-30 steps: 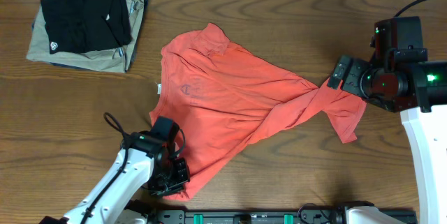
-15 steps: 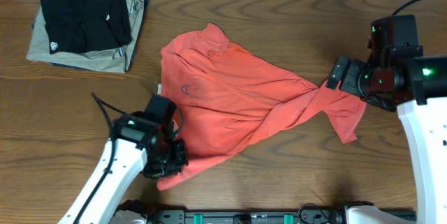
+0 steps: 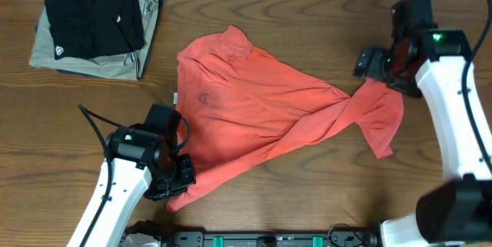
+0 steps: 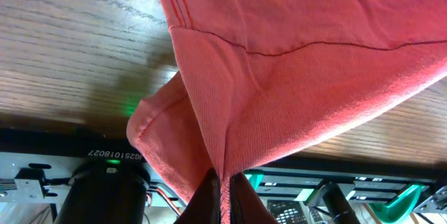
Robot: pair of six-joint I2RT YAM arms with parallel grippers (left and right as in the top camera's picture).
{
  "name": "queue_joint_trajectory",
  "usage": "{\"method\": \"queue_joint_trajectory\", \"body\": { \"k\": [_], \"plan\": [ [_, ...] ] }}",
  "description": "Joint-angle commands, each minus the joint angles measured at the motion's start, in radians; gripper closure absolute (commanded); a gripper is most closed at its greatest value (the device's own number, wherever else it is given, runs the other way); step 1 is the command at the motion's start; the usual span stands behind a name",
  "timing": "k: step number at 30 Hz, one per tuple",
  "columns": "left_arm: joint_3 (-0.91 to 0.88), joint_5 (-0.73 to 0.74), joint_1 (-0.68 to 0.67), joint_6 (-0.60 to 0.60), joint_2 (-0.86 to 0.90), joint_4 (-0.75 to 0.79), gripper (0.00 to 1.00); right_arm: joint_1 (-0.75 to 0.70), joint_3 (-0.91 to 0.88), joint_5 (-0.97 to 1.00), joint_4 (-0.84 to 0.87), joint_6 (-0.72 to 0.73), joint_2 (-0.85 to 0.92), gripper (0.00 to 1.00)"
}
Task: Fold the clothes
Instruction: 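Release the right sleeve and move the right gripper to the shirt's upper right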
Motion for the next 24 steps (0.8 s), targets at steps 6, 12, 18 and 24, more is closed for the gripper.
{"method": "queue_joint_trajectory", "body": {
  "k": [6, 12, 18, 24],
  "plan": [
    [0.013, -0.024, 0.006, 0.014, -0.008, 0.001, 0.94, -0.226, -0.003, -0.07, 0.074, -0.072, 0.176, 0.01],
    [0.013, -0.024, 0.006, 0.014, -0.007, 0.005, 0.94, -0.291, -0.003, -0.214, 0.181, -0.112, 0.262, 0.01],
    [0.013, -0.024, 0.006, 0.014, -0.007, 0.005, 0.94, -0.27, -0.003, -0.304, 0.324, -0.124, 0.315, 0.1],
    [0.013, -0.024, 0.006, 0.014, -0.007, 0.005, 0.94, -0.232, -0.003, -0.295, 0.392, -0.103, 0.38, 0.22]
  ]
}}
